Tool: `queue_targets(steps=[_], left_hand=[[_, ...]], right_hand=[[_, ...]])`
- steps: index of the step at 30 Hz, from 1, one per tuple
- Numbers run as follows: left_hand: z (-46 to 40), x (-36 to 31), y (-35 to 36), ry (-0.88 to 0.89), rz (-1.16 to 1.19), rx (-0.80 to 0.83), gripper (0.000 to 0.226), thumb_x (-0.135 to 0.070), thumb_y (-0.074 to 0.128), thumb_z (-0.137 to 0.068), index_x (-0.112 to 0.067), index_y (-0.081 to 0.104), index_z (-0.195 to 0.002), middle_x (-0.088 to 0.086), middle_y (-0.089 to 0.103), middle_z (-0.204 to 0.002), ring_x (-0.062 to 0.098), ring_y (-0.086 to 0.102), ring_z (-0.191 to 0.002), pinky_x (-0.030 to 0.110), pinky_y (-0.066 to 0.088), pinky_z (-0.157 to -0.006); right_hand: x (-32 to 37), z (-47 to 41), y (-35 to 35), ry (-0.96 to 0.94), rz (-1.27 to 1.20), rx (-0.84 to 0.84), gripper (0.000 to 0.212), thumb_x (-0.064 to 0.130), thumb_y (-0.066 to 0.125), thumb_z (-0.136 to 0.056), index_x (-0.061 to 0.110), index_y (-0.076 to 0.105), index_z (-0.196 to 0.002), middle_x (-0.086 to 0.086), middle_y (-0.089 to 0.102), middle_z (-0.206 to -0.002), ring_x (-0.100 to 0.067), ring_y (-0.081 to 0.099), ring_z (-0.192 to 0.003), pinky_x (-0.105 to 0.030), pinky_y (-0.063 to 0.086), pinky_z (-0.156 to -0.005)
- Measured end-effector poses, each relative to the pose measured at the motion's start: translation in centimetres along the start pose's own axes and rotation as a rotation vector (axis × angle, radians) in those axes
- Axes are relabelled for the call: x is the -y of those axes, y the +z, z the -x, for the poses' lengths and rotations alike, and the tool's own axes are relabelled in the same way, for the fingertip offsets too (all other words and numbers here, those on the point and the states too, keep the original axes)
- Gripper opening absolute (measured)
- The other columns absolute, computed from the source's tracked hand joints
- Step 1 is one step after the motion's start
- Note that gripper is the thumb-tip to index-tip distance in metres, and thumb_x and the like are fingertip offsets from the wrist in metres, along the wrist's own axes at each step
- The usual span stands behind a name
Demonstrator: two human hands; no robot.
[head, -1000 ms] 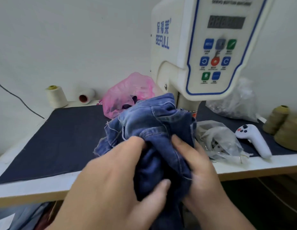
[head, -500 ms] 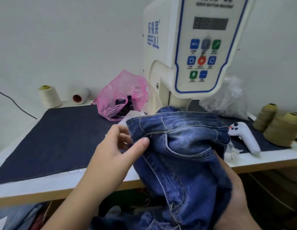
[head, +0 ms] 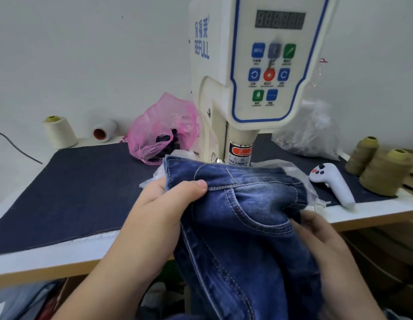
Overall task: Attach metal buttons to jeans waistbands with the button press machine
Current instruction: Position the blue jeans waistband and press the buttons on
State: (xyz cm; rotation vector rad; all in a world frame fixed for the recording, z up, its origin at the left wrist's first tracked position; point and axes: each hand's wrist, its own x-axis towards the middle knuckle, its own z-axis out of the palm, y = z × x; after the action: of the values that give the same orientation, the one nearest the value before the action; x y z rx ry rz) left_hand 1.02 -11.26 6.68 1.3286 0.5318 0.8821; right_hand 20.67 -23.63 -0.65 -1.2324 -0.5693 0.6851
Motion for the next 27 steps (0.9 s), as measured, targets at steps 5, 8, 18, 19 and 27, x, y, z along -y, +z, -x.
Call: queue_targets(steps=[5, 8, 18, 19, 27], left_hand=[[0.1, -0.2, 2.2, 0.099, -0.243, -0.051, 0.036, -0.032, 0.058, -0.072, 0.003, 0.061, -0.078, 0.030, 0.067, -0.078, 0.034, 0.064, -0.065, 0.046, 0.051, -0.062], [0.2, -0.9, 3.8, 0.083, -0.241, 0.004, 0.041, -0.029, 0.055, -0.073, 0.011, 0.054, -0.085, 0.035, 0.062, -0.077, 0.041, 0.062, -0.068, 0.058, 0.051, -0.065], [-1.6, -1.7, 3.7, -0.148, -0.253, 0.267, 0.025, -0.020, 0.051, -0.090, -0.003, 0.054, -0.071, 0.013, 0.057, -0.055, 0.014, 0.053, -0.043, 0.021, 0.042, -0.043], [-1.9, -1.5, 3.2, -0.153, -0.211, 0.263, 0.022, -0.023, 0.054, -0.083, -0.004, 0.057, -0.073, 0.007, 0.059, -0.052, 0.011, 0.054, -0.042, 0.020, 0.042, -0.043], [-1.7, 0.2, -1.0, 0.099, -0.591, 0.218, 0.012, -0.030, 0.062, -0.079, -0.021, 0.069, -0.078, 0.008, 0.062, -0.068, 0.013, 0.051, -0.061, 0.029, 0.042, -0.060]], right_hand=[[2.9, 3.1, 1.8, -0.455, 0.295, -0.038, 0.009, 0.037, 0.074, -0.080, 0.032, 0.072, -0.088, 0.002, 0.069, -0.080, 0.001, 0.062, -0.070, -0.007, 0.047, -0.065], [3.9, 4.5, 3.3, -0.476, 0.535, 0.187, 0.041, 0.062, 0.067, -0.069, 0.035, 0.064, -0.100, 0.009, 0.066, -0.092, -0.005, 0.063, -0.086, -0.006, 0.043, -0.074], [2.9, 3.2, 4.5, -0.176, 0.222, 0.264, 0.039, 0.034, 0.090, -0.064, 0.014, 0.070, -0.092, -0.016, 0.073, -0.086, -0.033, 0.071, -0.083, -0.042, 0.060, -0.075], [2.8, 3.1, 4.4, -0.132, 0.069, 0.285, 0.044, 0.033, 0.093, -0.061, 0.011, 0.072, -0.094, -0.019, 0.073, -0.089, -0.033, 0.072, -0.084, -0.037, 0.060, -0.071], [2.2, 1.2, 2.4, 0.059, -0.522, 0.127, 0.036, 0.016, 0.071, -0.068, 0.010, 0.077, -0.103, -0.021, 0.073, -0.107, -0.037, 0.073, -0.094, -0.044, 0.060, -0.071]])
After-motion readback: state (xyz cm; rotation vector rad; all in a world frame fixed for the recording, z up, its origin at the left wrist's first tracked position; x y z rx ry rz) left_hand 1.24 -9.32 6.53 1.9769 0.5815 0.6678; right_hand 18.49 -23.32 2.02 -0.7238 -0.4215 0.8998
